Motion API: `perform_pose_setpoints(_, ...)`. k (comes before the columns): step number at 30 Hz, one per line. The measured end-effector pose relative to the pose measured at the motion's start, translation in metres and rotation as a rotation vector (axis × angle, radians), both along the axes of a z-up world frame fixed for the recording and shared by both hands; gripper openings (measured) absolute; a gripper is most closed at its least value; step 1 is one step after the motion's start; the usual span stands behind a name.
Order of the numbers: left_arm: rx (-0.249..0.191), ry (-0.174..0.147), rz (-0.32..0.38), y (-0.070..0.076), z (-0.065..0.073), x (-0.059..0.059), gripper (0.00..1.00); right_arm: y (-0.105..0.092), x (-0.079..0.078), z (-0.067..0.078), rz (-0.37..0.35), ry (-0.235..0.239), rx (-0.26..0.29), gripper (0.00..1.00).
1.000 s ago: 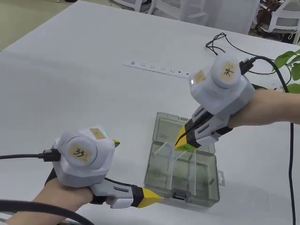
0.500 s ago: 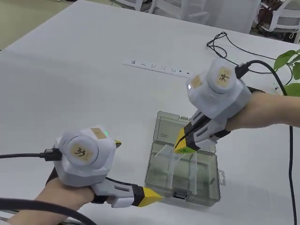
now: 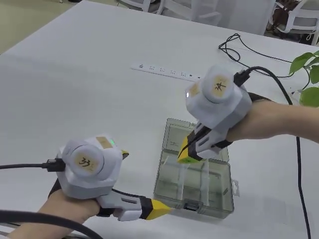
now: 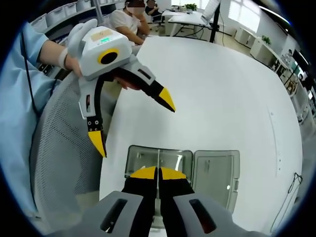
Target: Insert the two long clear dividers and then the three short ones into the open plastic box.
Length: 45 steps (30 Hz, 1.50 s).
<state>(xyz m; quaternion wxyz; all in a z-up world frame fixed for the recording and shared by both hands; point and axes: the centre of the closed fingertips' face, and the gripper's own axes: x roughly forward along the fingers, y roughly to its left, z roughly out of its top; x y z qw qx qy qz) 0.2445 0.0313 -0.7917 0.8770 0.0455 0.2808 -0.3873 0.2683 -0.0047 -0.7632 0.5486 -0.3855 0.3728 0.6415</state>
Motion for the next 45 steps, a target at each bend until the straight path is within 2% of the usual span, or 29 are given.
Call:
perform_pose_setpoints(11, 0.001, 0.004, -0.002, 0.0, -0.001, 0.0, 0.95, 0.005, 0.0, -0.013, -0.007, -0.029, 0.004, 0.02)
perform_pose_setpoints(16, 0.003, 0.006, -0.004, -0.001, -0.002, 0.0, 0.94, 0.005, 0.002, -0.019, -0.035, -0.05, 0.005, 0.02)
perform_pose_setpoints(21, 0.005, 0.006, -0.007, -0.001, -0.002, 0.0, 0.94, 0.005, 0.002, -0.025, -0.045, -0.042, 0.01, 0.02)
perform_pose_setpoints(29, 0.007, 0.008, -0.008, -0.002, -0.002, -0.001, 0.94, 0.006, 0.0, -0.04, -0.05, -0.024, -0.014, 0.02)
perform_pose_setpoints(45, 0.01, 0.003, -0.018, -0.003, -0.002, -0.002, 0.93, 0.006, -0.001, -0.044, -0.054, -0.019, -0.037, 0.01)
